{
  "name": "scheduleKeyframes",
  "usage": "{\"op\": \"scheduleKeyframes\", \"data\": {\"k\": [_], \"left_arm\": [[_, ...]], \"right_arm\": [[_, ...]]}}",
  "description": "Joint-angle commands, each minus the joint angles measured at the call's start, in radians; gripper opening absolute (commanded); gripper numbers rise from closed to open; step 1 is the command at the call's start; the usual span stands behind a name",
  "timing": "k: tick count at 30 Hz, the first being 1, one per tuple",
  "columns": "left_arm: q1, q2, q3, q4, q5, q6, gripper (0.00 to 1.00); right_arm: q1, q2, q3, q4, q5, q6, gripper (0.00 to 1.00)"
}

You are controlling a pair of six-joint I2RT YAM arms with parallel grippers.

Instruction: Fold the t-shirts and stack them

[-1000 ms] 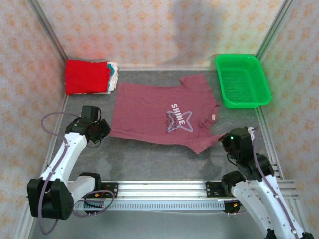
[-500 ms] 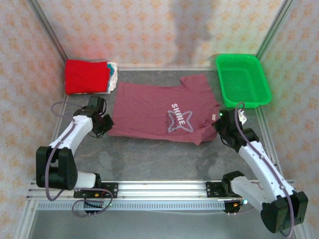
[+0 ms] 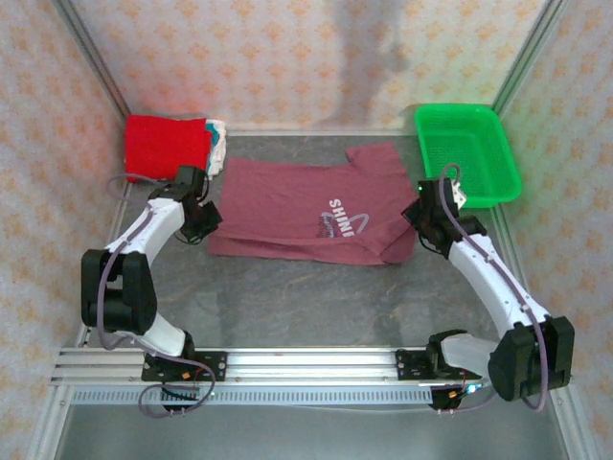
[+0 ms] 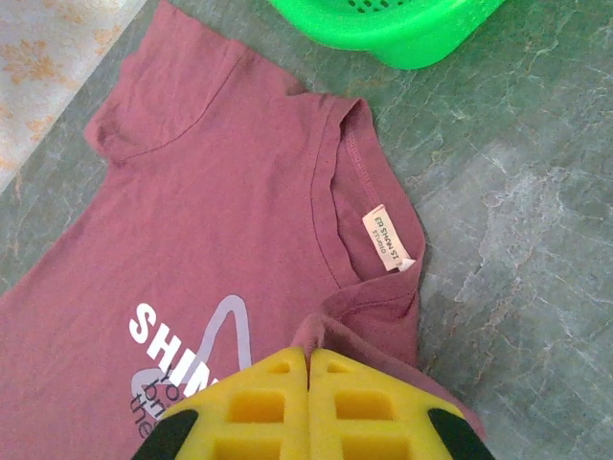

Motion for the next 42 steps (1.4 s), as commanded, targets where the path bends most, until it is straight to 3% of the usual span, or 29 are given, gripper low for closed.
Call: {"op": "scheduleKeyframes", "data": {"k": [1,22,25,26,27,28,32,35,38,42], "left_arm": [[0.008,0.027,0.032,-0.025,-0.052,0.024,0.0],[0.012,0.237,0.194,-0.044,-0.066,0.064,0.0],[0.013,0.304,0.287,-0.067,-0.067,0.074,0.13],[0.014,0.333,0.332,-0.084,-0.072,0.077,0.19],[0.015,0.371,0.384,-0.107,-0.08,0.079,0.33],[0.015,0.393,0.429,-0.134,-0.09,0.081,0.4],[0.014,0.359,0.489,-0.163,-0.133,0.064,0.45],[0.0,0.186,0.339,-0.081,-0.17,0.046,0.45],[-0.039,0.04,0.176,-0.02,-0.19,0.068,0.45],[-0.093,-0.024,0.044,0.003,-0.155,0.089,0.44]], "right_arm": [[-0.013,0.059,0.058,0.029,0.0,-0.044,0.0],[-0.024,0.369,0.279,0.055,-0.014,-0.111,0.0],[-0.035,0.453,0.368,0.059,-0.012,-0.12,0.0],[-0.042,0.501,0.421,0.05,-0.015,-0.124,0.03],[-0.045,0.541,0.475,0.033,-0.025,-0.133,0.18],[-0.048,0.586,0.539,-0.004,-0.047,-0.145,0.33],[-0.053,0.687,0.762,-0.138,-0.129,-0.181,0.41],[-0.051,0.606,0.703,-0.128,-0.155,-0.2,0.39],[-0.034,0.443,0.489,-0.026,-0.214,-0.221,0.39],[0.003,0.324,0.267,0.015,-0.3,-0.22,0.36]]}}
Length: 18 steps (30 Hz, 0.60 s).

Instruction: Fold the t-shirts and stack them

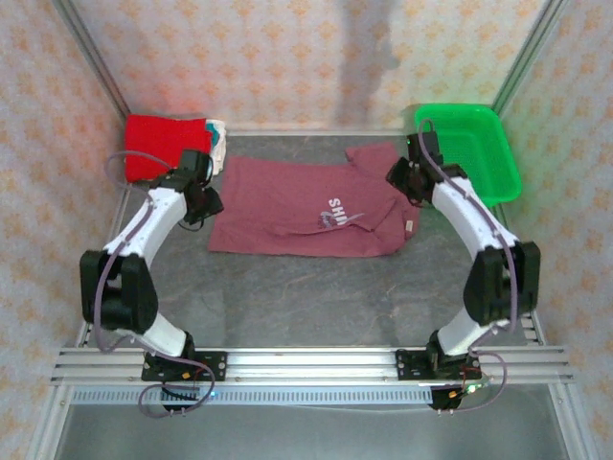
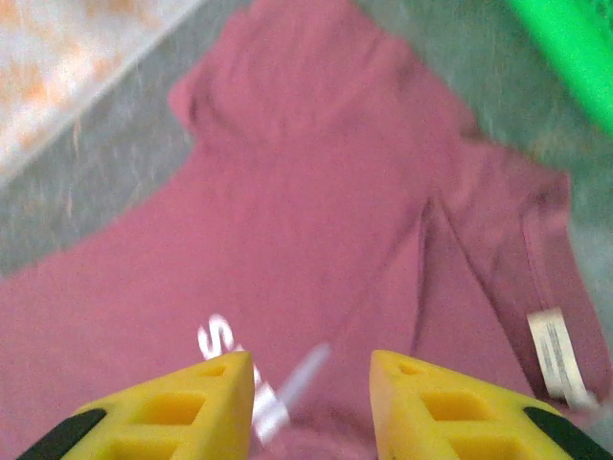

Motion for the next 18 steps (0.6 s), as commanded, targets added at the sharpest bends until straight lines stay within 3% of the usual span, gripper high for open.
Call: {"op": "scheduleKeyframes", "data": {"k": [1,6,11,18], "left_arm": [[-0.047,0.004,-0.088,0.051,-0.006,0.028,0.43],[-0.104,0.116,-0.098,0.101,0.012,0.033,0.39],[-0.112,0.202,-0.079,0.165,0.038,0.017,0.38],[-0.111,0.277,-0.102,0.174,-0.007,-0.01,0.36]], "right_arm": [[0.03,-0.064,-0.128,0.034,-0.114,-0.011,0.36],[0.033,-0.025,-0.232,0.089,-0.194,0.015,0.37],[0.026,0.055,-0.228,0.095,-0.17,0.042,0.41],[0.025,0.158,-0.224,0.183,-0.212,0.074,0.43]]}}
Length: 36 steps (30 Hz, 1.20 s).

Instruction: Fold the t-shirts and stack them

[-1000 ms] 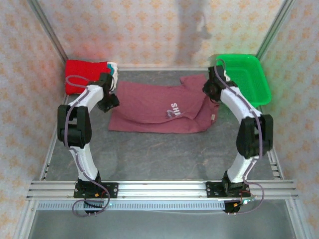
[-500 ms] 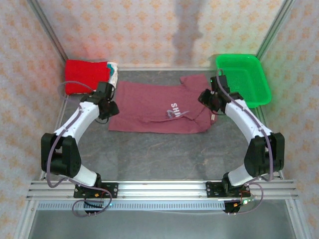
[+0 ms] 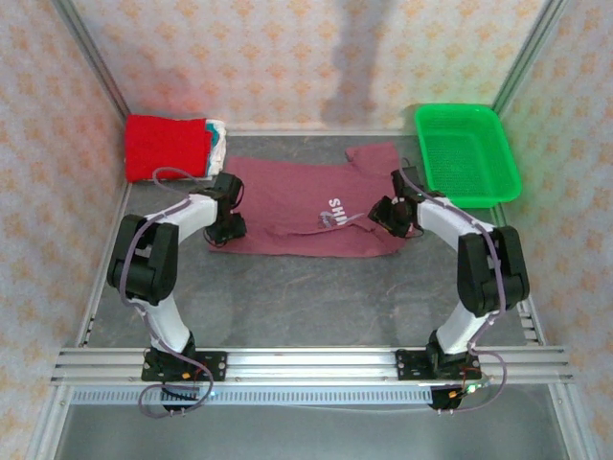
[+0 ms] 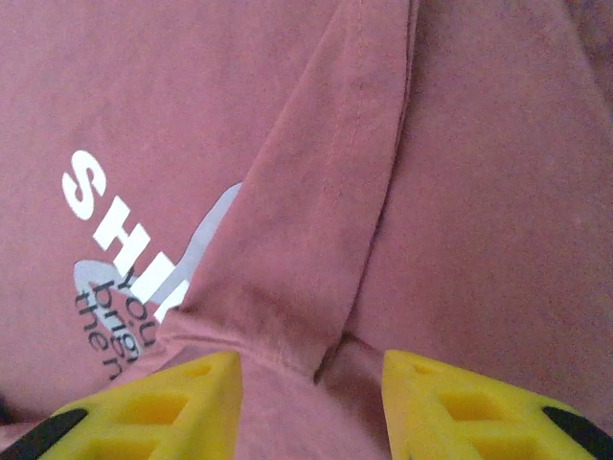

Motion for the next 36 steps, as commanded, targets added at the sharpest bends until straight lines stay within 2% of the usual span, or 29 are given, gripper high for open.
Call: {"op": "scheduleKeyframes", "data": {"k": [1,7,14,19,24,26,28,32,36], "left_arm": [[-0.003,0.026,-0.017,0.027,-0.037,-0.026,0.36],[-0.001,0.012,-0.077,0.045,-0.049,-0.041,0.35],[-0.002,-0.014,-0.103,0.047,-0.057,-0.045,0.35],[-0.002,-0.026,-0.104,0.055,-0.045,-0.044,0.35],[-0.002,-0.048,-0.108,0.06,-0.04,-0.075,0.36],[-0.002,-0.049,-0.113,0.061,-0.04,-0.079,0.35],[-0.002,-0.048,-0.116,0.06,-0.043,-0.088,0.35],[-0.001,-0.047,-0.135,0.076,-0.034,-0.102,0.36],[-0.001,-0.042,-0.143,0.081,-0.025,-0.107,0.36]], "right_arm": [[-0.004,0.054,0.008,0.065,-0.026,0.032,0.43],[-0.003,0.094,0.017,0.106,-0.037,0.049,0.41],[-0.001,0.126,0.034,0.146,-0.046,0.093,0.15],[0.004,0.167,0.068,0.161,-0.062,0.117,0.08],[0.01,0.124,0.07,0.129,-0.032,0.109,0.12],[0.024,0.085,0.058,0.109,-0.015,0.079,0.28],[0.041,0.046,0.048,0.059,0.032,0.057,0.35],[0.045,-0.049,-0.044,0.06,0.091,0.071,0.4],[0.05,-0.065,-0.082,0.052,0.078,0.085,0.42]]}}
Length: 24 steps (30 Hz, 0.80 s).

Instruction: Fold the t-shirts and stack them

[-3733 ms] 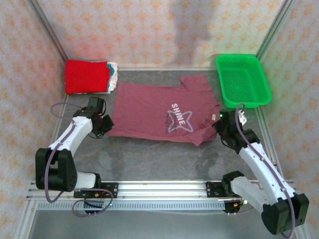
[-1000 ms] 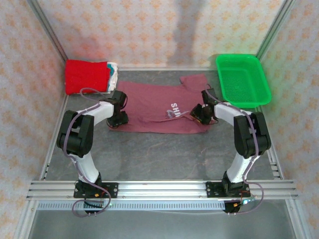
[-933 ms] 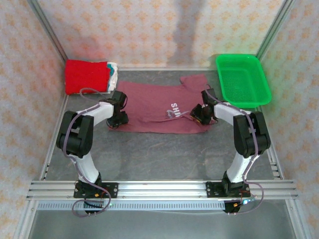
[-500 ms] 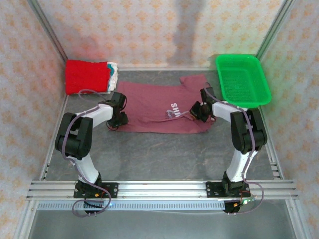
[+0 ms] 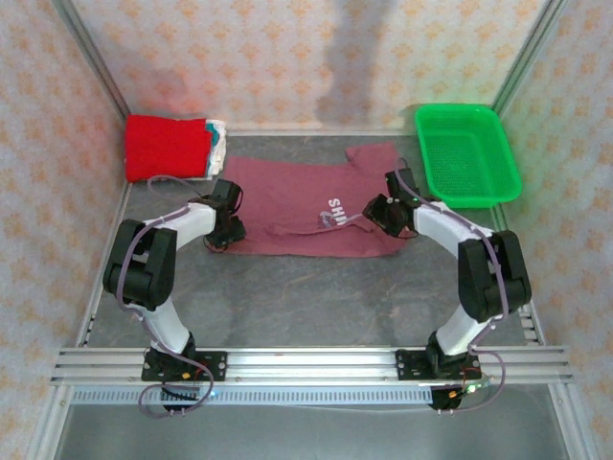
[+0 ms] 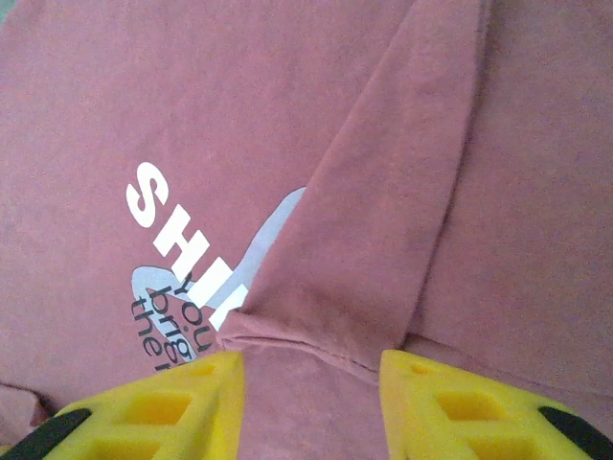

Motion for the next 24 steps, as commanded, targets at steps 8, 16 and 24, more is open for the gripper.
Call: {"op": "scheduleKeyframes", "data": {"k": [8,16,24], "left_arm": [[0.001,0.009,-0.052,-0.02,0.014,-0.033,0.36],[0.001,0.011,-0.066,-0.014,0.013,-0.029,0.36],[0.0,0.005,-0.075,-0.01,0.017,-0.031,0.36]], "right_arm": [[0.028,0.054,-0.031,0.004,0.012,0.032,0.42],[0.038,0.143,0.009,0.068,0.0,0.063,0.37],[0.039,0.171,0.048,0.085,0.052,0.073,0.22]]}}
